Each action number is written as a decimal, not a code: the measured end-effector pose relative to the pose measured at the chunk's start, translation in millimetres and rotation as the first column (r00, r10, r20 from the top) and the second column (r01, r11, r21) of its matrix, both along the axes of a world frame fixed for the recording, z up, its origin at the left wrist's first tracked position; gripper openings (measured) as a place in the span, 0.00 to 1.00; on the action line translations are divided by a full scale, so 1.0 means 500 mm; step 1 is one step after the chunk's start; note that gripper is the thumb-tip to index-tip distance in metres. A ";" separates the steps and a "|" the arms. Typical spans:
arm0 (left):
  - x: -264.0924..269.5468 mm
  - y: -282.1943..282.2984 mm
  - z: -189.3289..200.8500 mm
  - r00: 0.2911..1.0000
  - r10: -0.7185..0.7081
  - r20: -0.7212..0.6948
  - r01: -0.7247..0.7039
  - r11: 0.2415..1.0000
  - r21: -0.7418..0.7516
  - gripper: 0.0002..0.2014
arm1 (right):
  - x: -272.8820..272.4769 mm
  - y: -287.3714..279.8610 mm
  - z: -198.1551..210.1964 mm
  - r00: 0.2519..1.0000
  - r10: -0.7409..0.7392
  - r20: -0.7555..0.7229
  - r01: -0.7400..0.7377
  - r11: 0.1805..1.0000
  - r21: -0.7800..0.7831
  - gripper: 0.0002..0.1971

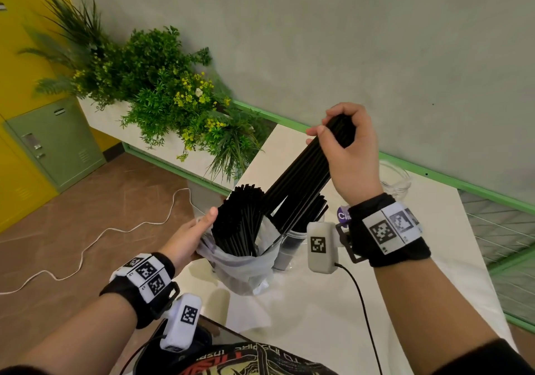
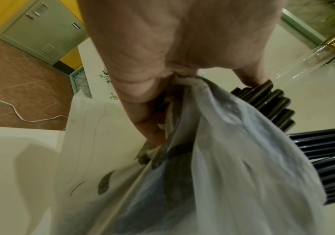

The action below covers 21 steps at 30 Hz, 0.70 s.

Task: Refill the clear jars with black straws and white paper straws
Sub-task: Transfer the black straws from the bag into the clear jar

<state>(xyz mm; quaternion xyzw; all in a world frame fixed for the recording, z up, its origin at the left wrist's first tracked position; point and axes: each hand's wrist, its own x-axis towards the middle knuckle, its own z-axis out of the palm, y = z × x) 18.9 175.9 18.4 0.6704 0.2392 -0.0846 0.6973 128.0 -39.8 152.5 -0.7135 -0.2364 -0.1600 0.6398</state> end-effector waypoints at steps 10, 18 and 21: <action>0.005 0.016 -0.027 1.000 -0.020 0.001 0.020 1.000 -0.019 0.46 | 0.040 -0.071 -0.019 0.941 -0.305 0.145 0.304 0.952 0.031 0.18; 0.009 0.015 -0.026 1.000 -0.023 0.002 0.023 0.999 -0.042 0.43 | 0.032 -0.042 -0.135 0.893 -0.372 0.252 0.411 0.904 -0.119 0.10; 0.008 0.026 -0.042 1.000 -0.017 -0.004 0.017 0.998 -0.064 0.43 | 0.028 -0.027 -0.178 0.904 -0.348 0.247 0.395 0.902 -0.176 0.08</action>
